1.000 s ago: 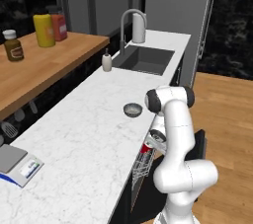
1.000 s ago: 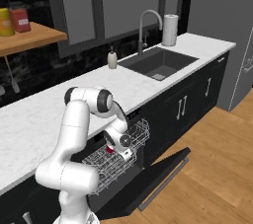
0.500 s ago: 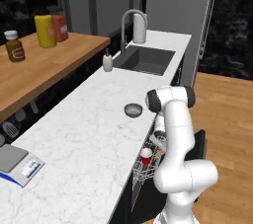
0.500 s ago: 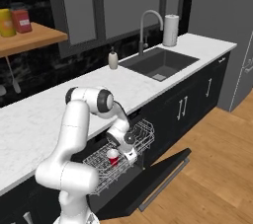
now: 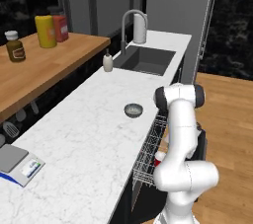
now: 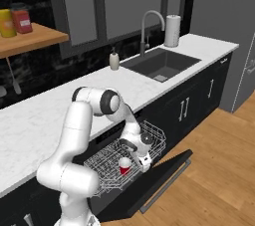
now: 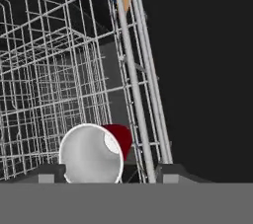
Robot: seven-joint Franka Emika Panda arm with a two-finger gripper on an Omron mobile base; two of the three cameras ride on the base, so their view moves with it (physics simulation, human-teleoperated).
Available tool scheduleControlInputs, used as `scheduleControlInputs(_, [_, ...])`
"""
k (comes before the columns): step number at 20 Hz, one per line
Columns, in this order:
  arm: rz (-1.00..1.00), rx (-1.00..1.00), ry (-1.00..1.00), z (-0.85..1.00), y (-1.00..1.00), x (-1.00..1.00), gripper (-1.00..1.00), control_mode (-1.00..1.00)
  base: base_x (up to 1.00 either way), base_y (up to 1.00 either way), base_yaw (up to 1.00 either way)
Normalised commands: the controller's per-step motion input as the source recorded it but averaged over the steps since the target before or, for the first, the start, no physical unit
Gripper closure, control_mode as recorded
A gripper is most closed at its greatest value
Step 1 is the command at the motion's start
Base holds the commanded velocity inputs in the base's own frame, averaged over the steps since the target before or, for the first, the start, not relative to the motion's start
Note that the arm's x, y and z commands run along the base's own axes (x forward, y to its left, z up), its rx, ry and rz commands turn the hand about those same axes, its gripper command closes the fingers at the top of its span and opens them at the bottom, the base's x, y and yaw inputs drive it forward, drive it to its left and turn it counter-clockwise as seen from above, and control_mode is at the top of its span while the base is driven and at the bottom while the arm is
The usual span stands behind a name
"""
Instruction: Pick up the cup and bowl from the counter, place them in the dishwasher, and close the dishwasher door.
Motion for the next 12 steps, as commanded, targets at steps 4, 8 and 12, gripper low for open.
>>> scheduleControlInputs(4, [0.07, 0.01, -0.31, 1.00, -0.01, -0.74, -1.00, -1.00, 0.00, 0.00, 0.00])
scheduleControlInputs(8, [0.13, -0.03, -0.06, 1.00, 0.14, -0.28, -1.00, -1.00, 0.00, 0.00, 0.00])
scheduleControlInputs(12, [0.20, -0.10, 0.10, 1.00, 0.12, -0.01, -1.00, -1.00, 0.00, 0.00, 0.00])
